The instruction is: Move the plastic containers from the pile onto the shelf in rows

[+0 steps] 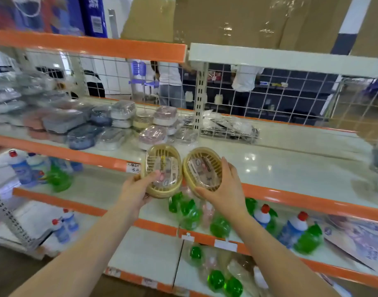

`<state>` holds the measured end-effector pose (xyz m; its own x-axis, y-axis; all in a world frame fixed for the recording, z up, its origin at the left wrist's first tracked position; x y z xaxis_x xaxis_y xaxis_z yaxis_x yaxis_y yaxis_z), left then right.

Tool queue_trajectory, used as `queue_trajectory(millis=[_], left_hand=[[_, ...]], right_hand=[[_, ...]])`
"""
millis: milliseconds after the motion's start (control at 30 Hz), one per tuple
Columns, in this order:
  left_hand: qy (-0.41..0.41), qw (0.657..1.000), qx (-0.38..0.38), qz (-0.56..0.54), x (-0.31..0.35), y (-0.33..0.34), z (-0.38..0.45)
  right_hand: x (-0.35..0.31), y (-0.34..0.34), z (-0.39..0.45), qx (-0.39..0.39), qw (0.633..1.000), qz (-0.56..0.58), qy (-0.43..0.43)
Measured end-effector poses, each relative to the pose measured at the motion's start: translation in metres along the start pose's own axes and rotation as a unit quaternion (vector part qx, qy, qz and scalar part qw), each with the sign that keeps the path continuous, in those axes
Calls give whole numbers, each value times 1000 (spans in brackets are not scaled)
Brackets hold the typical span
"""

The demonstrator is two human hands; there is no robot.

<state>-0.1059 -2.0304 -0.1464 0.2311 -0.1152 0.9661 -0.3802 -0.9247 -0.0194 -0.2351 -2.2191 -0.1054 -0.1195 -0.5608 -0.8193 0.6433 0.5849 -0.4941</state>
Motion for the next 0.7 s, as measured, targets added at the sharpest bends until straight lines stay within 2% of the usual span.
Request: queue_trajectory(millis=[200,367,567,700], left_hand=[[14,999,35,14,26,-121,33],[10,999,43,26,28,-192,59],[-2,997,71,16,22,-238,101],[-3,996,84,12,25,-251,141]], right_hand=[[-63,110,21,-12,1000,23,-17],[-92,183,33,-20,999,49,-6],[-108,231,63,-22,998,51,-5],[-106,254,96,-26,1000,-7,1]])
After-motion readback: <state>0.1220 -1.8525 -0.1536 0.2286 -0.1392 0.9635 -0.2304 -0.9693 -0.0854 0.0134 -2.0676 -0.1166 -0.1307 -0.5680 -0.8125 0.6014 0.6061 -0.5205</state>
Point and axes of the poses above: each hand's wrist, its own z-axis towards the middle knuckle, its own y-axis out of the palm, x = y × z, the point moved 8 cm from there along z, towards the middle knuckle, and after that the axes turned 15 degrees about z, right-handed, at the moved point
